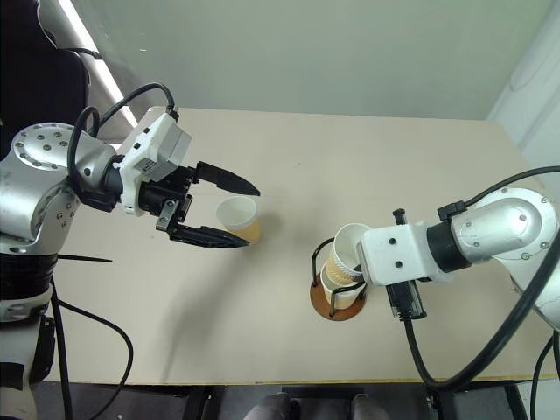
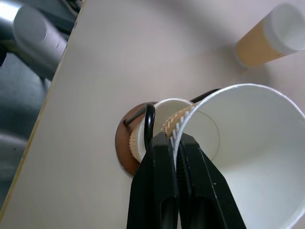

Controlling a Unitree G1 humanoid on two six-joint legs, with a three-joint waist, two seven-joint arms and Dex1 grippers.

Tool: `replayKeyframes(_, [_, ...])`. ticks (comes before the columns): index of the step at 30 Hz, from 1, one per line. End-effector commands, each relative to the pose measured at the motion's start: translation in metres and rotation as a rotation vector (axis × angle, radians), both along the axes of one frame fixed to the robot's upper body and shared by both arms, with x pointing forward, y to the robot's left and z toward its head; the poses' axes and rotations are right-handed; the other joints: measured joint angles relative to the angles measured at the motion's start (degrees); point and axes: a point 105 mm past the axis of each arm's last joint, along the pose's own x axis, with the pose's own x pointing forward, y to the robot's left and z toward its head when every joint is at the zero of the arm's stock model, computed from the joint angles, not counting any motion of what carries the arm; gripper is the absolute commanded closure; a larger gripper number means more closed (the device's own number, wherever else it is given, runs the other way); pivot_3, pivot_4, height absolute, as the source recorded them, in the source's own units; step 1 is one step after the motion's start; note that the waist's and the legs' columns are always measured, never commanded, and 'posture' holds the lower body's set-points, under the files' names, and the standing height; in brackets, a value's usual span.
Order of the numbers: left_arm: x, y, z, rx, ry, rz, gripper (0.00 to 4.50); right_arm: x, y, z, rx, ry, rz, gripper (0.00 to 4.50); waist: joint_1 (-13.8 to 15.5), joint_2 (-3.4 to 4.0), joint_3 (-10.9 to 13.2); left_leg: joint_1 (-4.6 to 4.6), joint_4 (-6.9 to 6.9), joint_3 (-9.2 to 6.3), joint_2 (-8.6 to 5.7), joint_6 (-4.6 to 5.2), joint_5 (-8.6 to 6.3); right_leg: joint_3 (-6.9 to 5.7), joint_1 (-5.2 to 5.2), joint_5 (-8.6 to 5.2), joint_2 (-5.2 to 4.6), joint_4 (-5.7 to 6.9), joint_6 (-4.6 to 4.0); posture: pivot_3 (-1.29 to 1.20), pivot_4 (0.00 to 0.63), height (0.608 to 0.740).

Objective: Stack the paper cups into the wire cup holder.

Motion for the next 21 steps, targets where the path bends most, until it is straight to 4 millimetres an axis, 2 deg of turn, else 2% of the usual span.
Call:
replayKeyframes(1, [-0.003,-0.001,0.012,-0.002,-0.060,0.000,0.00,0.001,0.001,0.002,-0.013,-0.035,0.022,4.30,0.00,0.00,0.00,0.00,0.00,0.00,0.00,0.00,0.00,0.00,0.00,0.00,0.00,0.00,0.00,0.00,0.150,0.740])
replayKeyframes(3, [-0.003,-0.001,0.012,-0.002,-0.061,0.001,0.00,0.002,0.002,0.003,-0.007,-0.042,0.027,3.86,-0.01,0.00,0.00,0.00,-0.01,0.00,0.00,0.00,0.00,0.00,0.00,0.00,0.00,0.00,0.00,0.00,0.150,0.740])
replayKeyframes(10, [-0.003,0.000,0.012,-0.001,-0.061,0.005,0.00,0.002,0.011,0.010,0.055,-0.042,0.040,1.49,-0.01,0.00,0.00,0.00,-0.01,0.00,0.00,0.00,0.00,-0.01,0.00,0.00,0.00,0.00,0.00,0.00,0.150,0.740])
replayKeyframes(17, [0.000,0.002,0.010,0.011,-0.072,0.026,0.00,0.003,0.016,0.028,0.169,-0.032,0.013,1.49,-0.03,0.00,0.00,0.00,0.00,0.00,0.00,0.00,0.00,0.00,0.00,0.00,0.00,-0.01,0.00,0.00,0.150,0.740])
replayKeyframes(21, [0.012,0.013,0.002,0.107,-0.171,0.098,0.00,0.009,0.011,0.041,0.256,-0.029,-0.050,1.49,-0.04,0.00,0.00,0.00,-0.01,0.00,0.00,0.00,0.00,0.00,0.00,0.00,0.00,-0.01,0.00,0.00,0.150,0.740])
